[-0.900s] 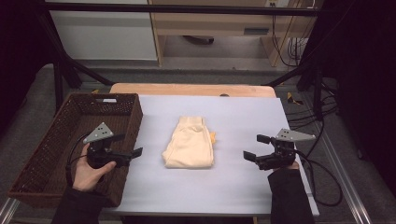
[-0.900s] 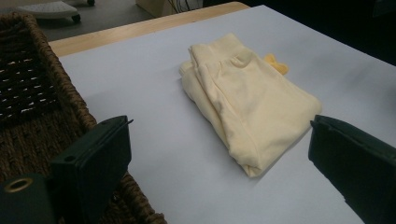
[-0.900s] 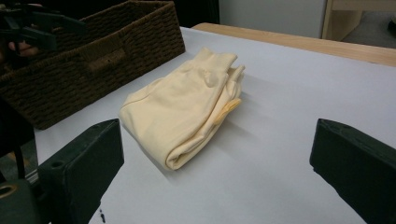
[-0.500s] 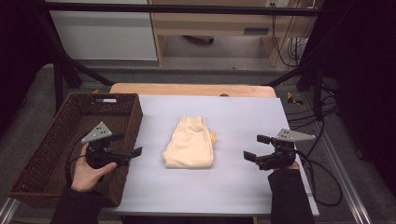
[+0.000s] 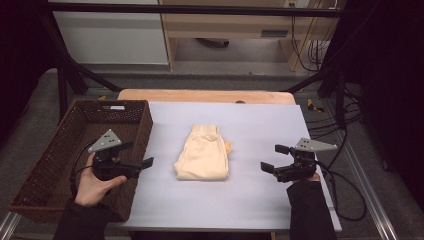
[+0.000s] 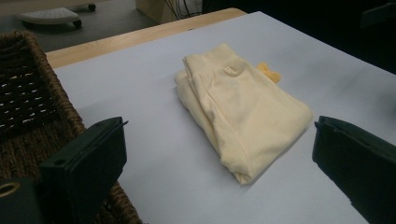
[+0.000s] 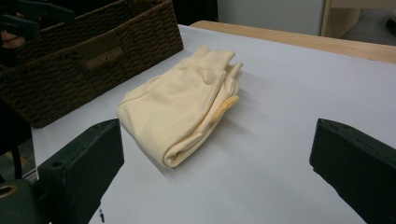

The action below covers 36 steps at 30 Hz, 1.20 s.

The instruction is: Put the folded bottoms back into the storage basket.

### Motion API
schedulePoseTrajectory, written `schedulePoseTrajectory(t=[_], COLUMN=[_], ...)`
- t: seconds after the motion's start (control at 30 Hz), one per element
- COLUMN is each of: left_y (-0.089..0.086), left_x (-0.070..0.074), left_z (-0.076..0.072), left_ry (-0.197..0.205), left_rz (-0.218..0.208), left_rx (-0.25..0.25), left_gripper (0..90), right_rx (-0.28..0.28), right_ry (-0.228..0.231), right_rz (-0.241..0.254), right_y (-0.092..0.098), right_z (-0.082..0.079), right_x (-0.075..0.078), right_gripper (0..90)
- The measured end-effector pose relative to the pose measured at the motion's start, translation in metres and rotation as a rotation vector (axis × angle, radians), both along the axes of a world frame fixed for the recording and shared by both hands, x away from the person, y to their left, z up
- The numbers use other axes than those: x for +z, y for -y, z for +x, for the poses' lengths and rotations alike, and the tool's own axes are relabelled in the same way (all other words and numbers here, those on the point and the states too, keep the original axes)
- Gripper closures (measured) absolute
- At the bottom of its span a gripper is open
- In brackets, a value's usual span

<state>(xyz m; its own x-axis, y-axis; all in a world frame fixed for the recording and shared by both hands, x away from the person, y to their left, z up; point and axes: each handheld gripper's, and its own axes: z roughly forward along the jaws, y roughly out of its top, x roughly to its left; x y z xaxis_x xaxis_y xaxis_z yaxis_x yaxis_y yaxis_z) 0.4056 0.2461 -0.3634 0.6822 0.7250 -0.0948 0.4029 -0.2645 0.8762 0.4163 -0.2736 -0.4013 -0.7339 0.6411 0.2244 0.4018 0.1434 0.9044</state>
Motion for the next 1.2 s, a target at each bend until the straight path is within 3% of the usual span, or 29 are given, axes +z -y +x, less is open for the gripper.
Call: schedulePoseTrajectory(t=[0.47, 0.8, 1.2], left_y=[0.009, 0.030, 0.053], left_x=[0.015, 0.021, 0.021], left_z=[-0.001, -0.003, -0.008], left_ry=[0.005, -0.009, -0.017], left_rz=[0.004, 0.020, 0.039], left_rx=[0.002, 0.018, 0.004], left_gripper=[2.9, 2.9, 3.0], right_rx=[-0.001, 0.001, 0.002], right_ry=[-0.001, 0.002, 0.000], right_rz=[-0.003, -0.001, -0.005], right_y=[0.000, 0.000, 0.000], right_z=[0.000, 0.000, 0.000], right_x=[0.000, 0.000, 0.000], right_gripper=[3.2, 3.2, 3.2])
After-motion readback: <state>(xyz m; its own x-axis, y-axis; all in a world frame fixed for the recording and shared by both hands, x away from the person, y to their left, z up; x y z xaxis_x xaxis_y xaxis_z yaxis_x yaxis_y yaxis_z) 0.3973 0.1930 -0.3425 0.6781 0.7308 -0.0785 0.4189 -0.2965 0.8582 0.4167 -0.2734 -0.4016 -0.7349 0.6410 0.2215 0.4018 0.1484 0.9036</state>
